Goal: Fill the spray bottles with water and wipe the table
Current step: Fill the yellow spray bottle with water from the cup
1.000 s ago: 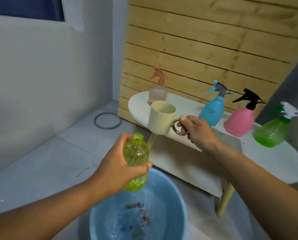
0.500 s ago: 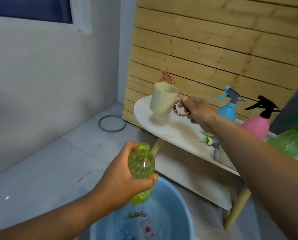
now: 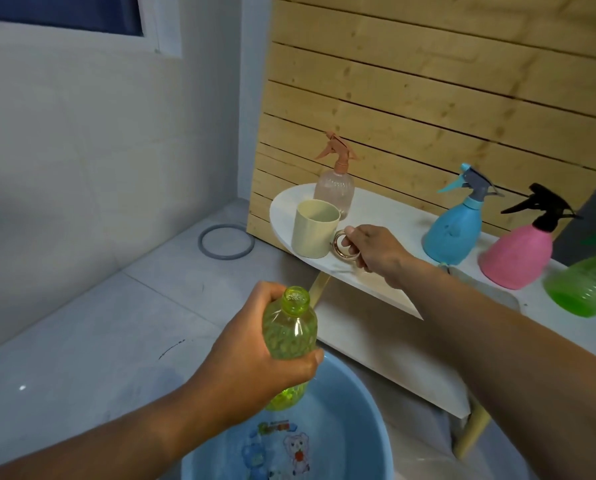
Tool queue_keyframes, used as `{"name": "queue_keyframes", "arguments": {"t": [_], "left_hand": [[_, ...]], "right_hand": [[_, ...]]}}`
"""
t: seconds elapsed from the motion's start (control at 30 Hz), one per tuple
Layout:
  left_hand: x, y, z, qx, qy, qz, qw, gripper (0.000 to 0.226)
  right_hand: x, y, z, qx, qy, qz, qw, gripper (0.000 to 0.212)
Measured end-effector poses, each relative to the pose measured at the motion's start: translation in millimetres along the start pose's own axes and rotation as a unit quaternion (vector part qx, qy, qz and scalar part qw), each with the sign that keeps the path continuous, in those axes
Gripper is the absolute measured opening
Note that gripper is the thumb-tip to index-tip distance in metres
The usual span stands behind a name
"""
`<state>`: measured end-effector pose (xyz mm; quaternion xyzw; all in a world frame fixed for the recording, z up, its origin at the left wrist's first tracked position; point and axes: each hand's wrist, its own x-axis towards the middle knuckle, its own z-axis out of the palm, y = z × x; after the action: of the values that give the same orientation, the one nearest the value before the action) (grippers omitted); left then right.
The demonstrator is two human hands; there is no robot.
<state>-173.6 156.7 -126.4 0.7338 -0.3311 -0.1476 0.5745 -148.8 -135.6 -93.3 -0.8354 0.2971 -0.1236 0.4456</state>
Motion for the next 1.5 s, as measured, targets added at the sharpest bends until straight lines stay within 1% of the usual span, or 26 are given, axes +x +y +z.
{"name": "queue_keyframes", "arguments": {"t": [0.13, 0.4, 0.67, 0.77, 1.27, 1.37, 1.43, 1.5], "left_hand": [[0, 1, 1, -0.001, -0.008, -0.001, 1.000, 0.068], [0, 2, 2, 0.000, -0.011, 0.000, 1.000, 0.068], [-1, 0, 2, 0.008, -0.012, 0.005, 1.000, 0.067], [-1, 0, 3, 0.005, -0.015, 0.003, 1.000, 0.067], [0, -2, 3, 0.010, -0.021, 0.004, 1.000, 0.068], [0, -1, 3, 0.011, -0.021, 0.003, 1.000, 0.067], [0, -1, 4, 0.009, -0.021, 0.004, 1.000, 0.067], [0, -1, 4, 0.006, -0.020, 0.006, 1.000, 0.067]], "right_hand": [[4, 0, 0, 0.000, 0.007, 0.000, 1.000, 0.039], [4, -1, -2, -0.023, 0.004, 0.002, 1.000, 0.042], [2, -2, -5, -0.014, -0.014, -0.002, 1.000, 0.038], [2, -2, -6, -0.023, -0.016, -0.005, 1.000, 0.038], [1, 1, -11, 0.003, -0.044, -0.014, 0.999, 0.036], [-1, -1, -13, -0.011, -0.048, 0.001, 0.999, 0.041], [-2, -3, -18, -0.045, -0.028, 0.015, 0.999, 0.051], [0, -2, -30, -0.110, 0.041, 0.003, 0.993, 0.053]]}}
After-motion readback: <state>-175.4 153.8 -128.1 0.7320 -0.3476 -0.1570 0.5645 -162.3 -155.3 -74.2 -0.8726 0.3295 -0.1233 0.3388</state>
